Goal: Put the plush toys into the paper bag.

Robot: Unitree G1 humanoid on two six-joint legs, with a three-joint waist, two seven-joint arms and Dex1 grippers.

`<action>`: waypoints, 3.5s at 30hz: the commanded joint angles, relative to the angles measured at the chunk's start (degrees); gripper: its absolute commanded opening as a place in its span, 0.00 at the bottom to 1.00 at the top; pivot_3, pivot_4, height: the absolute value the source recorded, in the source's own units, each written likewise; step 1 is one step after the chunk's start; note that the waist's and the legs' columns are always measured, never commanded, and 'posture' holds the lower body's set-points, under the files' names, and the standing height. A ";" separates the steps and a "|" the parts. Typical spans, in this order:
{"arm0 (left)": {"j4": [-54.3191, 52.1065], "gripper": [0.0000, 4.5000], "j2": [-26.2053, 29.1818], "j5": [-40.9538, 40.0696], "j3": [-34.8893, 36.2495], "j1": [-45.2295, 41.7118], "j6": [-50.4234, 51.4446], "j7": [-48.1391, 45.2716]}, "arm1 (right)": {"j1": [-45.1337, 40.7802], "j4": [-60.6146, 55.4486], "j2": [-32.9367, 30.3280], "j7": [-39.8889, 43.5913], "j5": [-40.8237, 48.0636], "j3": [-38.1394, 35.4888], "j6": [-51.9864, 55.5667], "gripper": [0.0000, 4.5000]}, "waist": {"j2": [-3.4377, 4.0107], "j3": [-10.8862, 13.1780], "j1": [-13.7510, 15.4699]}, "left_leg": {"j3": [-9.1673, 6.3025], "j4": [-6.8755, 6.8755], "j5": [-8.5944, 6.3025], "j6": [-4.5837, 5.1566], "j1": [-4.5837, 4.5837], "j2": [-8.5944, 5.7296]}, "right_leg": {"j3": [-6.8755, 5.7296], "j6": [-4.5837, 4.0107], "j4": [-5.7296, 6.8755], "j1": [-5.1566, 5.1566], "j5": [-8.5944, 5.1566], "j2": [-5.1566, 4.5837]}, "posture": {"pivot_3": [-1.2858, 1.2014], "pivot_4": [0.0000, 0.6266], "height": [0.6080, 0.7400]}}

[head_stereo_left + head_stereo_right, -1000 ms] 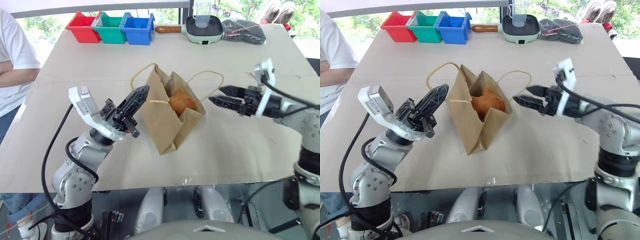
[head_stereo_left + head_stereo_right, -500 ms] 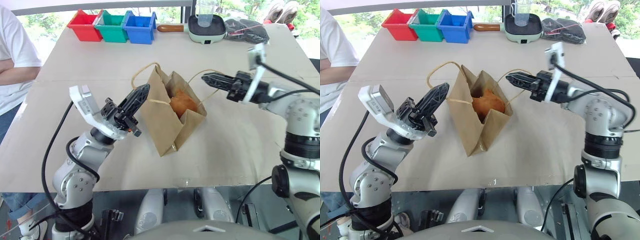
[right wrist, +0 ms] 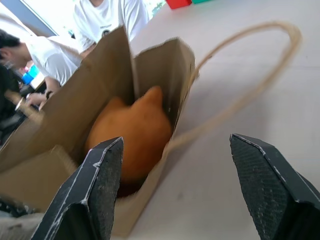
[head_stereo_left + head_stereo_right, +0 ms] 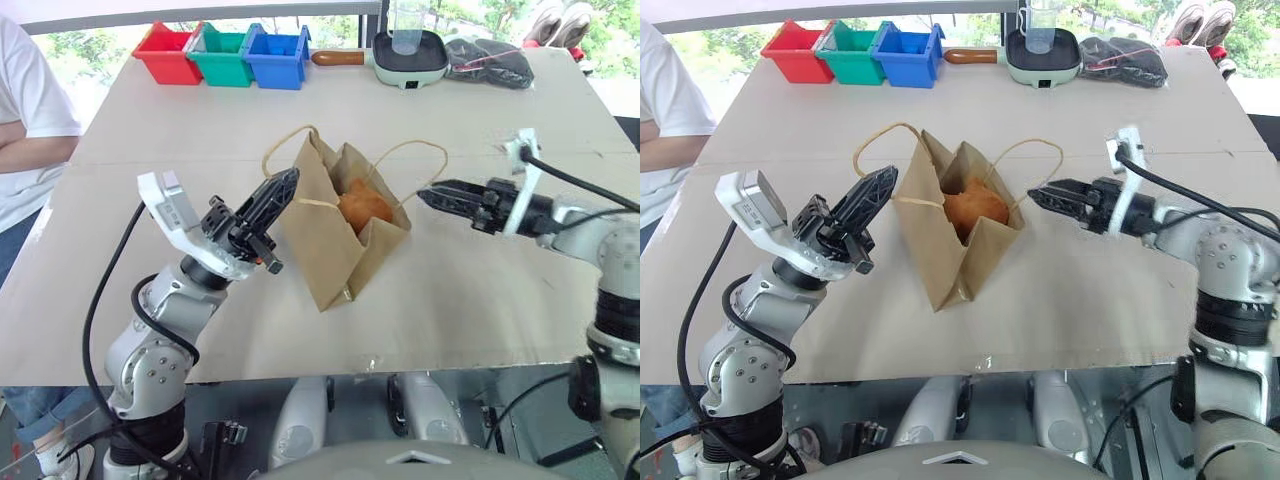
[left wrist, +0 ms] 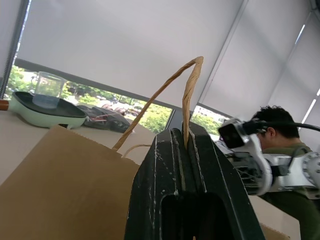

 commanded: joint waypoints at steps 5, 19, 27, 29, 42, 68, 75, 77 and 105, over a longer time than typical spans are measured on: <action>-1.42 0.00 0.73 -0.36 1.16 -0.15 -1.10 -0.99 | -5.50 5.99 2.49 6.85 -2.41 2.53 -8.97 0.37 | 0.00 0.00 0.33 | -0.09 -0.02 0.00 0.00 -0.08 -0.03 | -0.09 0.00 -0.04 -0.01 0.00 -0.05 | 0.52 0.24 1.00; 40.90 0.00 11.16 18.97 -6.39 -36.22 -6.93 -21.82 | -7.58 -16.64 4.78 -3.09 19.12 -4.13 -8.19 0.02 | 0.03 0.03 1.21 | -0.28 0.02 0.00 -0.01 -0.16 -0.08 | -0.31 0.00 0.01 -0.04 0.00 0.02 | 0.52 0.24 1.00; 69.37 0.00 4.88 33.94 -13.94 -51.58 -20.17 -32.86 | -1.75 -20.68 -0.90 -5.60 0.66 6.98 -15.03 0.19 | -0.02 0.00 0.70 | -0.21 0.20 0.02 -0.02 -1.04 -0.13 | -0.26 0.02 0.07 -0.93 0.02 -0.07 | 0.52 0.24 1.00; 72.31 0.00 4.12 35.50 -14.25 -51.83 -20.74 -34.28 | -0.46 -21.28 -2.73 -4.09 -1.11 7.67 -15.80 0.41 | -0.02 0.00 0.33 | -0.21 0.20 0.02 -0.01 -1.08 -0.13 | -0.24 0.02 0.10 -0.99 0.02 -0.07 | 0.52 0.24 1.00; 48.26 0.64 11.14 25.36 -3.58 -36.29 -3.09 -34.00 | 13.16 -31.25 -22.81 0.22 16.86 -9.48 -4.00 0.79 | -0.03 0.01 0.07 | -0.46 0.26 0.01 0.01 -1.11 -0.07 | -0.25 0.03 0.13 -0.96 0.02 -0.18 | 0.52 0.24 1.00; 25.35 1.00 8.42 15.92 -4.14 -21.36 12.33 -26.26 | 11.43 -30.52 -24.92 -12.12 31.10 -6.22 -8.83 0.79 | -0.05 0.01 1.30 | -0.26 0.48 0.01 0.03 -0.96 0.03 | -0.25 0.04 0.23 -0.74 0.02 -0.15 | 0.52 0.24 1.00; 22.68 1.00 7.72 15.25 -5.30 -19.68 12.77 -26.90 | 21.62 -32.05 -32.31 -11.33 32.79 -12.91 -7.59 0.79 | -0.05 0.00 1.53 | -0.25 0.50 0.01 0.04 -0.96 0.00 | -0.26 0.04 0.24 -0.71 0.03 -0.13 | 0.52 0.24 1.00; 22.21 1.00 7.84 14.81 -5.67 -19.19 13.06 -27.60 | 24.76 -32.19 -33.56 -11.77 32.90 -15.78 -8.11 0.79 | -0.06 0.00 1.42 | -0.23 0.50 0.00 0.04 -0.95 0.00 | -0.25 0.04 0.25 -0.70 0.02 -0.13 | 0.52 0.24 1.00; 18.14 1.00 1.39 29.17 -18.50 -14.87 2.90 -19.46 | 23.29 -25.26 -8.35 -7.44 -8.26 15.82 -22.81 0.01 | -0.11 -0.06 1.33 | -0.27 0.58 0.01 0.02 -0.86 -0.05 | -0.16 0.05 0.35 -0.68 0.03 -0.07 | 0.52 0.24 1.00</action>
